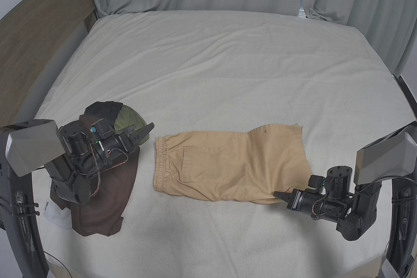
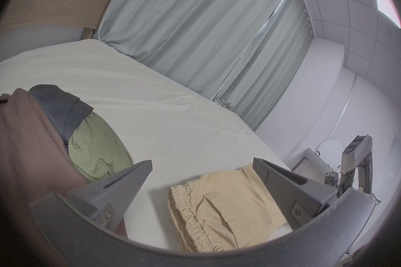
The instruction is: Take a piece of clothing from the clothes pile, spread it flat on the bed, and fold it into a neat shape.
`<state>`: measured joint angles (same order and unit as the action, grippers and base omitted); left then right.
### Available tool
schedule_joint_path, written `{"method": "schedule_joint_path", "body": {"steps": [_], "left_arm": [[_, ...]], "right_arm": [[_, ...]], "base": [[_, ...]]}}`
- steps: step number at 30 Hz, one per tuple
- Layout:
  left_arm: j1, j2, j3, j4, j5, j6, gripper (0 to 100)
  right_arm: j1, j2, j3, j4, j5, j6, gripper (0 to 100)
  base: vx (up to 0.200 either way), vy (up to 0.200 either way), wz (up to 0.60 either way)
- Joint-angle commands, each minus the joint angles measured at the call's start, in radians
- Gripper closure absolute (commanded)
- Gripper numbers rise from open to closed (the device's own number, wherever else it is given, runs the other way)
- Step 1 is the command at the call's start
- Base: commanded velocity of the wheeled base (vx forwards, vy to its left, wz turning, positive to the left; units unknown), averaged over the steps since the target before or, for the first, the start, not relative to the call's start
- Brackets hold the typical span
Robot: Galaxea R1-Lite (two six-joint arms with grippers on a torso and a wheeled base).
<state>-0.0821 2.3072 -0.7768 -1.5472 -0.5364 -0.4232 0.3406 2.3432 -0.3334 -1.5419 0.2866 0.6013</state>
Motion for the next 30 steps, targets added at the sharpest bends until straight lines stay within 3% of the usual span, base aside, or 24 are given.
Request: {"method": "schedule_joint_path", "body": {"steps": [1, 15, 30], "left_arm": [[0.002, 0.000, -0.006, -0.001, -0.011, 0.000, 0], [0.013, -0.003, -0.013, -0.001, -0.037, -0.002, 0], [0.013, -0.023, -0.010, -0.001, -0.039, -0.068, 0]], "right_arm": [[0.001, 0.005, 0.008, -0.001, 0.002, -0.001, 0], [0.020, -0.081, 0.090, 0.003, 0.011, -0.003, 0], [0.112, -0.254, 0.137, 0.003, 0.059, -0.001, 0]], "base": [[0.000, 0.000, 0.00], [0.000, 0.000, 0.00], [0.000, 0.000, 0.00]]}}
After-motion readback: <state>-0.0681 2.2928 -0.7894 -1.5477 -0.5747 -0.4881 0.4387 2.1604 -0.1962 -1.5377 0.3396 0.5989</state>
